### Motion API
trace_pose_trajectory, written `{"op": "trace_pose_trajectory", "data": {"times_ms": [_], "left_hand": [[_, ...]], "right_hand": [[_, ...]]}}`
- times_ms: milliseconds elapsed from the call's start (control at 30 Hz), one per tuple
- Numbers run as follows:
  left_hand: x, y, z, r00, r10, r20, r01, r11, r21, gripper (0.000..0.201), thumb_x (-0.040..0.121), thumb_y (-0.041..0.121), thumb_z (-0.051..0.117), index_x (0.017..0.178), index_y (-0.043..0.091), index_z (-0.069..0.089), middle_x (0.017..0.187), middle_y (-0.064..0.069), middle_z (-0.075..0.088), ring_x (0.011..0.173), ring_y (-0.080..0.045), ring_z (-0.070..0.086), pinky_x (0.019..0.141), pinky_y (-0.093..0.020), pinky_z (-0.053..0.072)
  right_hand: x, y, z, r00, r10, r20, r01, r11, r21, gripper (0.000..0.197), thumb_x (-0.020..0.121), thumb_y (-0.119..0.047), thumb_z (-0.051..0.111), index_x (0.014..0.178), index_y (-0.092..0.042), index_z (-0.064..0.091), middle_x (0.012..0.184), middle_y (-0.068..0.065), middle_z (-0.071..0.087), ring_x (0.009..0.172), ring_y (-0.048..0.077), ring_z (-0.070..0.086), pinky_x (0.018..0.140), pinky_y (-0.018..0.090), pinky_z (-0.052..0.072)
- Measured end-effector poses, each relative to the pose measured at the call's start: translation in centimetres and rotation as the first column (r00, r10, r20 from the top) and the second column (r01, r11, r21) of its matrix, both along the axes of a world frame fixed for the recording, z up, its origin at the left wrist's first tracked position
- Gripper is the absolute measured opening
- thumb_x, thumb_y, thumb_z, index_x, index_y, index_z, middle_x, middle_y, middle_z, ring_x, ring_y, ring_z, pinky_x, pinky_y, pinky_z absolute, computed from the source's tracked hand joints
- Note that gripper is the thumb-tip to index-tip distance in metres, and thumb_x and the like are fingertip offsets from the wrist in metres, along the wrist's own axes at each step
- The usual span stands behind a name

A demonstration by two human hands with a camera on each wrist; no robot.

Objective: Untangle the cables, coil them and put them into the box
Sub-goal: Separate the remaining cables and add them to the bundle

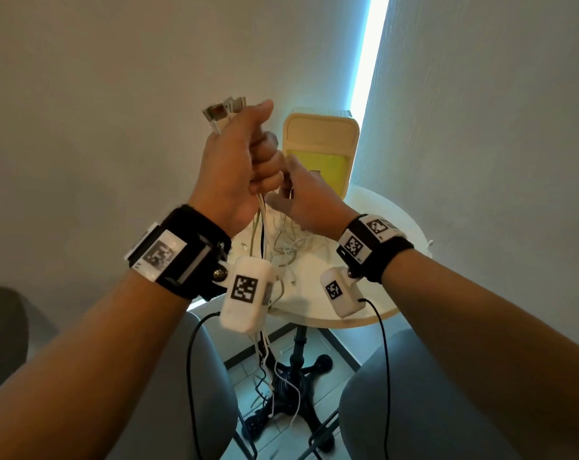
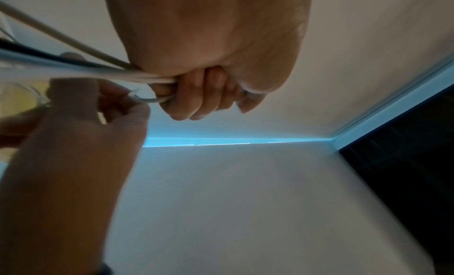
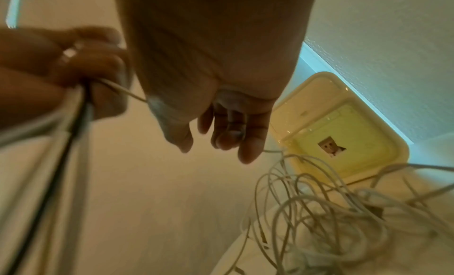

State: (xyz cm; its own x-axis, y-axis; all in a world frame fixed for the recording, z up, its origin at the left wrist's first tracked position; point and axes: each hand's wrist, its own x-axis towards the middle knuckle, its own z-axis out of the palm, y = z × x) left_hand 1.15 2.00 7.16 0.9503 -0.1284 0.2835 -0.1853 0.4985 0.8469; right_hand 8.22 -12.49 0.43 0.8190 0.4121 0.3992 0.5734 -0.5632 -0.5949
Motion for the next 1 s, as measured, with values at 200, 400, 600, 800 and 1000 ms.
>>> {"op": "trace_pose_trajectory", "data": {"times_ms": [200, 400, 600, 800, 1000], "left_hand": [[-0.9, 1.7, 1.4, 0.996, -0.088, 0.01, 0.089, 0.994, -0.06, 0.057, 0.107, 0.027, 0.051, 0.059, 0.026, 0.02, 0.05, 0.007, 0.013, 0.041, -0.009, 0.01, 0.036, -0.02, 0.015], [-0.6, 3.2, 1.3, 0.997, -0.063, 0.047, 0.065, 0.997, -0.048, 0.057, 0.107, 0.026, 0.049, 0.055, 0.025, 0.024, 0.048, 0.007, 0.013, 0.039, -0.01, 0.011, 0.036, -0.021, 0.018], [0.7, 2.7, -0.7, 0.995, 0.103, 0.017, -0.104, 0.969, 0.224, 0.051, 0.105, 0.023, 0.056, 0.069, 0.027, 0.02, 0.054, 0.005, 0.017, 0.046, -0.014, 0.01, 0.04, -0.022, 0.015], [1.9, 0.9, -3.5, 0.972, 0.234, 0.0, -0.209, 0.867, 0.453, 0.03, 0.104, 0.033, 0.068, 0.088, 0.008, 0.072, 0.06, 0.001, 0.026, 0.046, -0.012, 0.021, 0.042, -0.023, 0.02], [2.6, -0.5, -3.5, 0.962, 0.272, -0.006, -0.25, 0.89, 0.38, 0.037, 0.097, 0.044, 0.077, 0.083, 0.015, 0.058, 0.063, 0.002, 0.023, 0.051, -0.015, 0.018, 0.043, -0.026, 0.02]], "right_hand": [[2.7, 0.5, -1.5, 0.996, -0.05, -0.074, 0.048, 0.998, -0.04, 0.035, 0.101, -0.037, 0.069, 0.125, -0.014, 0.056, 0.07, 0.004, 0.06, 0.044, 0.005, 0.051, 0.043, 0.021, 0.044], [4.2, -1.1, -2.5, 0.971, -0.101, -0.217, 0.066, 0.984, -0.164, 0.019, 0.092, -0.024, 0.082, 0.103, -0.011, 0.074, 0.085, -0.003, 0.058, 0.051, 0.006, 0.063, 0.049, 0.028, 0.055], [4.5, -2.9, 0.8, 0.986, -0.143, -0.089, 0.138, 0.989, -0.054, 0.017, 0.096, -0.02, 0.076, 0.083, -0.009, 0.079, 0.075, 0.009, 0.077, 0.069, 0.027, 0.076, 0.077, 0.042, 0.065], [2.4, -3.6, 7.3, 0.97, -0.185, 0.16, 0.154, 0.97, 0.188, 0.014, 0.09, -0.029, 0.074, 0.097, -0.024, 0.084, 0.081, -0.008, 0.078, 0.08, 0.011, 0.075, 0.088, 0.035, 0.06], [0.5, -3.3, 8.5, 0.954, -0.102, 0.283, 0.107, 0.994, 0.001, 0.018, 0.091, -0.036, 0.072, 0.1, -0.024, 0.083, 0.086, -0.016, 0.07, 0.084, 0.002, 0.066, 0.085, 0.024, 0.049]]}}
